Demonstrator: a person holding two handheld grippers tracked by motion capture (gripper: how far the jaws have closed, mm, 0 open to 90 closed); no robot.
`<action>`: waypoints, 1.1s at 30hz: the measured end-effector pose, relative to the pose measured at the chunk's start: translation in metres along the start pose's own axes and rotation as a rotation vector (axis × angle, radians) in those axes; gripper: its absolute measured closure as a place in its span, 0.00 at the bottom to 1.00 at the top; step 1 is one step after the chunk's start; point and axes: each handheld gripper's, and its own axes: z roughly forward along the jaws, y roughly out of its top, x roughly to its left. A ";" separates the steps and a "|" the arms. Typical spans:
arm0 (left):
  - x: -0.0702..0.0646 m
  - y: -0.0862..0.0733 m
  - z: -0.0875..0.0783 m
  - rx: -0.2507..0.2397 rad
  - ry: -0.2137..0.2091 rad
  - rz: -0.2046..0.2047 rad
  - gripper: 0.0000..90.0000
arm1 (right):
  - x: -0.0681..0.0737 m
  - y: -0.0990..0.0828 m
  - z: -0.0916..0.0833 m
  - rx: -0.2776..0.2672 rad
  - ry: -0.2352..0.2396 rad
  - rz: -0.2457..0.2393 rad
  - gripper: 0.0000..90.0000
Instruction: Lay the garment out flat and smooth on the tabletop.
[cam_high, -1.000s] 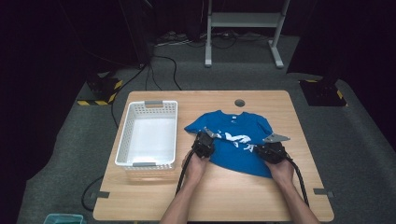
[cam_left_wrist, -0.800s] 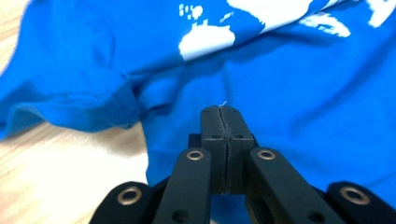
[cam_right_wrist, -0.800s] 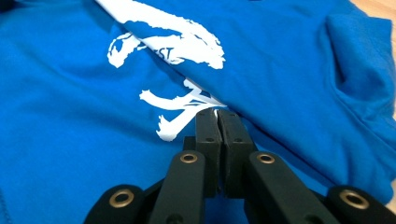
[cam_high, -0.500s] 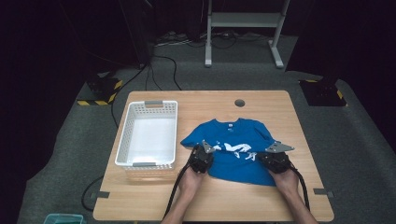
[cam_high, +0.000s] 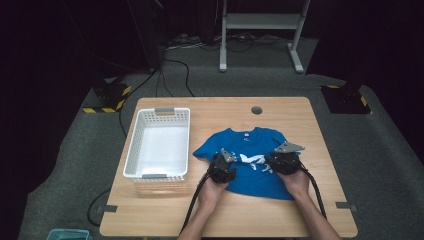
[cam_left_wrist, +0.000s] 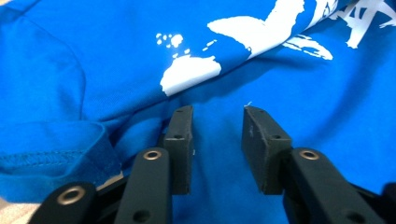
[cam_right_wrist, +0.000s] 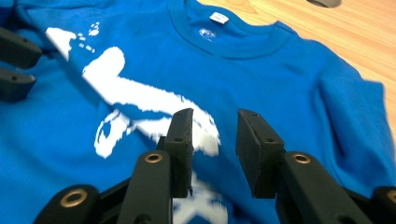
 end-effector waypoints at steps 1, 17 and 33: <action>0.000 0.000 0.000 -0.002 0.000 0.003 0.74 | 0.000 0.002 0.003 0.001 0.000 0.001 0.74; -0.001 -0.007 -0.008 0.002 -0.022 0.057 0.98 | -0.007 0.009 0.026 0.066 -0.037 -0.005 1.00; -0.002 -0.036 -0.036 0.006 -0.083 0.047 0.99 | -0.026 0.010 0.033 0.092 -0.122 0.032 1.00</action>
